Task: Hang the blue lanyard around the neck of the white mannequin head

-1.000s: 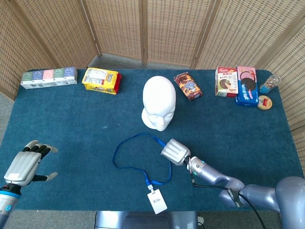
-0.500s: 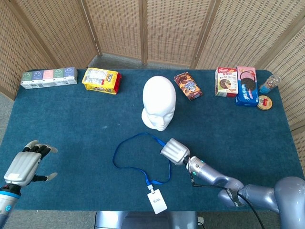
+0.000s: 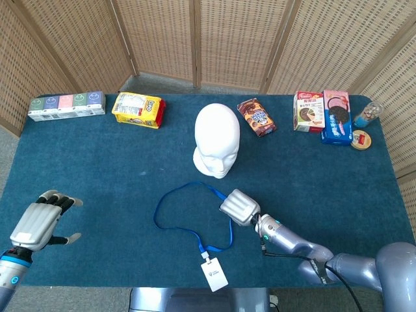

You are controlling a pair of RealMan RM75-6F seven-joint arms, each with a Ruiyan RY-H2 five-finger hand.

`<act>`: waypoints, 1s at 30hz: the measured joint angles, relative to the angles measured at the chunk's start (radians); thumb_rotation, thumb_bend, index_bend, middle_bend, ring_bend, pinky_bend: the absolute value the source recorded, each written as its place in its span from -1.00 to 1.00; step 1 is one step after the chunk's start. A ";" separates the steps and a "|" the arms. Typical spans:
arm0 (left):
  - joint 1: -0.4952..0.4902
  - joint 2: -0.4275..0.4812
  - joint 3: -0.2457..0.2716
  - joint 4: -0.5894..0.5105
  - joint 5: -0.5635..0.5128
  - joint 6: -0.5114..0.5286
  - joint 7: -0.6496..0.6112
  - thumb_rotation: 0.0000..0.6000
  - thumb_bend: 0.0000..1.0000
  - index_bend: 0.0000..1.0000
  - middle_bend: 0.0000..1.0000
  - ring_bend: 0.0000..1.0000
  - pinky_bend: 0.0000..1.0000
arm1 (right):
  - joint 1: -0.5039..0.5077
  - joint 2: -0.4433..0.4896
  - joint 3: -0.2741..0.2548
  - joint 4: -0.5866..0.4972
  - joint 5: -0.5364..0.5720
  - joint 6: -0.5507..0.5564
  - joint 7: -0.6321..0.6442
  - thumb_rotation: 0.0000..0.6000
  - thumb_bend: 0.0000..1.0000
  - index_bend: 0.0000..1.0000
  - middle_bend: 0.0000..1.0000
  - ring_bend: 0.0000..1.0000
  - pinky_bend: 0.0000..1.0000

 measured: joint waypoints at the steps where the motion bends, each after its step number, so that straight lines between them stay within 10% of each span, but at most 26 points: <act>1: -0.004 -0.004 -0.002 0.007 0.007 0.000 0.003 0.70 -0.80 -0.38 -0.17 -0.33 -0.51 | -0.001 0.001 0.000 -0.002 0.000 0.002 -0.001 1.00 -0.13 0.19 1.00 1.00 1.00; 18: -0.195 -0.098 -0.029 0.212 0.247 -0.122 0.028 1.00 -0.70 -0.26 0.56 0.54 0.53 | -0.021 0.019 0.008 -0.041 0.021 0.028 -0.027 1.00 -0.12 0.21 1.00 1.00 1.00; 30: -0.356 -0.185 -0.026 0.314 0.350 -0.249 0.019 1.00 -0.58 -0.21 0.93 1.00 0.76 | -0.026 0.025 0.011 -0.054 0.032 0.035 -0.051 1.00 -0.12 0.22 1.00 1.00 1.00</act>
